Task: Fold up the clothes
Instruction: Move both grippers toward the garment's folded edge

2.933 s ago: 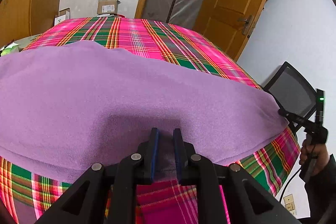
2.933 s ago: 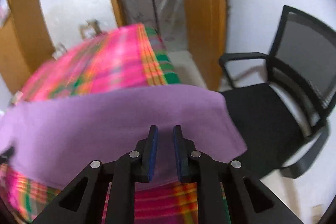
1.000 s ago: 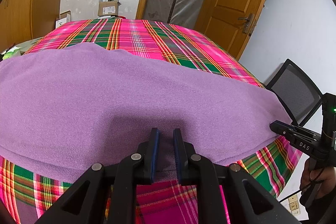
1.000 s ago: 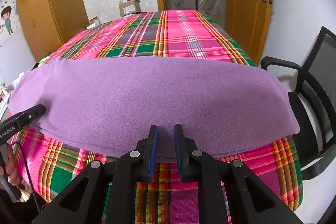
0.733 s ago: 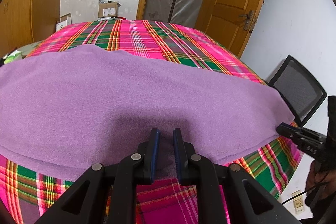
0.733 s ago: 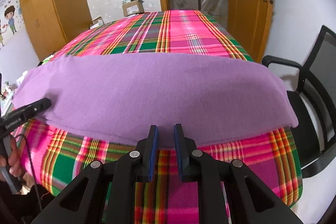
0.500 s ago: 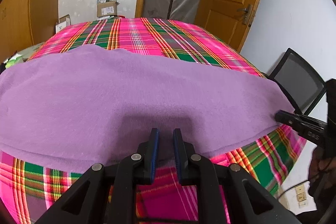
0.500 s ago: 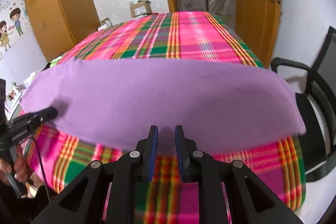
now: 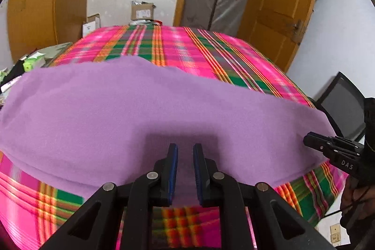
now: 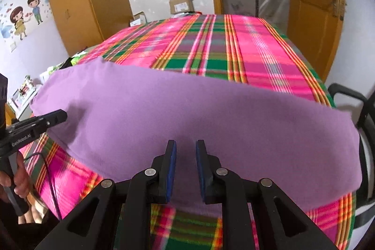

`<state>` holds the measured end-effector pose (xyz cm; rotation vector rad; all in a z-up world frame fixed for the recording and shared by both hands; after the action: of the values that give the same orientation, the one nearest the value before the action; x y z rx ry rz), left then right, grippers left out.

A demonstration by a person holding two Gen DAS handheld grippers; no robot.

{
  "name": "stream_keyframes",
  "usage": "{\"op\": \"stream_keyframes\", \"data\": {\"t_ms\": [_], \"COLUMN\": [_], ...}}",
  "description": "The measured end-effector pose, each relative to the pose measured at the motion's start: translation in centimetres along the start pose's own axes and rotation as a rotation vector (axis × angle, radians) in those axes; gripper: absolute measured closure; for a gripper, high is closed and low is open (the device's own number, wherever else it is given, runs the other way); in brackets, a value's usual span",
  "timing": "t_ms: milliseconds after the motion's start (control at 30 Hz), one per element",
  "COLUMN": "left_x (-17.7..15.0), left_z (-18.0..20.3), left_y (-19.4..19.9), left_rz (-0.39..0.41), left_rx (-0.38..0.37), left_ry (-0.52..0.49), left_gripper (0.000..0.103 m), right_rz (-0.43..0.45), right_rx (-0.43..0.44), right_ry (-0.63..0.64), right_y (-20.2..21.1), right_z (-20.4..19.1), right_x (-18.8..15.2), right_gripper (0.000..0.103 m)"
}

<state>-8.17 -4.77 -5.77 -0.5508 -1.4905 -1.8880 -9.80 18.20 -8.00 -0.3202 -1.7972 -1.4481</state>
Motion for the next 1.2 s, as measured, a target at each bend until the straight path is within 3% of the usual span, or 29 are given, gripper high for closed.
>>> {"op": "stream_keyframes", "data": {"t_ms": [267, 467, 633, 800, 1200], "left_x": [2.8, 7.3, 9.7, 11.0, 11.9], "left_z": [-7.4, -14.2, -20.1, -24.3, -29.3], "left_y": [0.7, 2.0, 1.0, -0.7, -4.4], "left_rz": [0.021, 0.09, 0.083, 0.073, 0.021], "left_rx": [0.132, 0.238, 0.309, 0.298, 0.293], "left_ry": [0.096, 0.157, 0.218, 0.317, 0.406], "left_gripper": [0.089, 0.089, 0.089, 0.089, 0.089], "right_rz": [-0.031, -0.017, -0.011, -0.025, -0.062], "right_rx": [0.047, 0.055, 0.073, 0.097, 0.08], "right_ry": [0.035, 0.029, 0.035, 0.048, 0.045], "right_y": [-2.7, -3.3, -3.9, -4.8, -7.0], "right_z": [-2.2, -2.7, -3.6, -4.8, -4.9], "right_x": [2.2, 3.9, 5.1, 5.7, 6.4], "right_gripper": [0.084, 0.084, 0.084, 0.084, 0.084]}}
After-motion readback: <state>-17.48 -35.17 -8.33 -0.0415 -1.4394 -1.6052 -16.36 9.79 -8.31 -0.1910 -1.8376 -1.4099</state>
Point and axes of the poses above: each gripper's, at about its wrist camera, not at the fingertips, and y roughly against the way its jaws point, z to its right, x to its top, the point moved 6 cm from there along -y, roughly the way its jaws point, and after that the axes turned 7 degrees about y, right-handed, at the moved point
